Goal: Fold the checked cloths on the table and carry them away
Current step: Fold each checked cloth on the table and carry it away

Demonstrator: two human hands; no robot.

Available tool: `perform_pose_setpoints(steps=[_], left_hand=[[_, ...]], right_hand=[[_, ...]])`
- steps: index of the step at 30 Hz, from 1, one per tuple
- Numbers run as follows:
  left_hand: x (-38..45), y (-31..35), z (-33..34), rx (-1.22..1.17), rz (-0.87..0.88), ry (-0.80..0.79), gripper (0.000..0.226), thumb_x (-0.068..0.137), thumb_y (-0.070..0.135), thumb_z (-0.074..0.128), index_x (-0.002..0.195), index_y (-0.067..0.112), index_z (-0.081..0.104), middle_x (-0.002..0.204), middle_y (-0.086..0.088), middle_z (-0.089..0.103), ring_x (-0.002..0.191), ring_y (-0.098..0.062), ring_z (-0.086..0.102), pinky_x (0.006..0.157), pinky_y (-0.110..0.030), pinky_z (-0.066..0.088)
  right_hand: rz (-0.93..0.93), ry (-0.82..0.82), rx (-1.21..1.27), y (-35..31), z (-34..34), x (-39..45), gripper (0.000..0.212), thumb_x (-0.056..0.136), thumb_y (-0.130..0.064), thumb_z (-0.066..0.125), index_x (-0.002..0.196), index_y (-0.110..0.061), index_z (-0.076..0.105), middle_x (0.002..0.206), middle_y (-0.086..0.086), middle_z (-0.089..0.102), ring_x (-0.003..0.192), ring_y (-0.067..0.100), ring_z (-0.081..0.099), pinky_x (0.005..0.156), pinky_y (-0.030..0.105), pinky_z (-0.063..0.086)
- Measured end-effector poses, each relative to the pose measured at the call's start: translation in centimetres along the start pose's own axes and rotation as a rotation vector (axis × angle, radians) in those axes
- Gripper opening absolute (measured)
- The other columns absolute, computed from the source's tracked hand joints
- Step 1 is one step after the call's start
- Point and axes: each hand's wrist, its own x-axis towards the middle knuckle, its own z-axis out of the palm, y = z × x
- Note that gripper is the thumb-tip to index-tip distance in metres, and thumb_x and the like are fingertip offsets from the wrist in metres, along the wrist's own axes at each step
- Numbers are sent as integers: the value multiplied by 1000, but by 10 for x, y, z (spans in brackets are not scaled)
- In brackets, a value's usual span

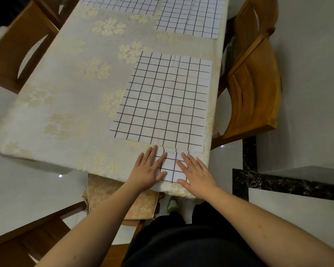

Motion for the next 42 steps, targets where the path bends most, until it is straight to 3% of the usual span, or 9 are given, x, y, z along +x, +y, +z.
perform_pose_setpoints(steps=[2, 4, 8, 11, 15, 28, 32, 36, 42], left_hand=[[2, 1, -10, 2, -7, -39, 73, 89, 71, 9, 151, 38, -10, 160, -5, -19, 148, -24, -15, 121, -44, 0], [4, 3, -22, -20, -16, -53, 68, 94, 59, 30, 153, 37, 5, 163, -5, -7, 150, -24, -5, 121, -44, 8], [7, 12, -48, -113, -36, 111, 49, 97, 38, 46, 143, 23, 41, 155, -9, 32, 144, -26, 24, 116, -41, 23], [9, 27, -63, -190, -77, 246, 43, 95, 36, 52, 135, 21, 52, 149, -8, 42, 140, -27, 34, 112, -43, 30], [8, 44, -75, -207, -106, 208, 42, 96, 39, 49, 135, 22, 52, 150, -6, 40, 140, -23, 33, 113, -39, 30], [25, 102, -117, -122, -86, 160, 43, 99, 42, 40, 138, 24, 46, 133, 0, 57, 113, -21, 57, 90, -35, 48], [28, 128, -119, -66, -105, 150, 45, 99, 43, 38, 139, 23, 45, 135, 0, 56, 115, -21, 56, 91, -35, 47], [36, 156, -122, -53, -106, 151, 41, 100, 41, 38, 135, 24, 51, 133, 2, 58, 116, -20, 56, 92, -35, 46], [52, 203, -135, 24, -164, 114, 40, 99, 43, 37, 130, 25, 53, 129, 3, 59, 114, -20, 56, 88, -35, 45]], right_hand=[[-13, -27, 30, 1, -10, 0, 71, 95, -63, 17, 153, -30, -7, 158, -5, -22, 147, 17, -17, 120, 40, -5], [-32, -36, 60, 2, -25, 0, 68, 98, -54, 30, 154, -28, 3, 162, -3, -10, 149, 18, -7, 120, 39, -1], [-4, 36, 110, 5, -58, -8, 57, 100, -43, 39, 151, -23, 24, 159, 0, 20, 145, 19, 17, 118, 37, 12], [55, 36, 175, 9, -73, -13, 52, 98, -43, 42, 146, -25, 34, 151, -1, 36, 137, 18, 32, 113, 38, 23], [102, -97, 130, 14, -89, -20, 53, 95, -49, 45, 142, -24, 42, 140, 2, 47, 128, 23, 44, 107, 43, 35], [159, 98, 70, 47, -116, -49, 46, 98, -44, 41, 137, -20, 47, 133, 1, 53, 124, 22, 45, 106, 39, 34], [155, 210, 54, 69, -120, -57, 43, 99, -44, 39, 132, -21, 52, 128, -1, 57, 120, 19, 49, 105, 37, 35], [142, 241, 69, 94, -128, -69, 52, 98, -56, 33, 131, -22, 53, 129, -1, 57, 122, 20, 49, 107, 39, 34], [70, 264, 61, 144, -144, -90, 53, 99, -53, 35, 139, -21, 45, 138, 0, 52, 130, 22, 42, 112, 39, 26]])
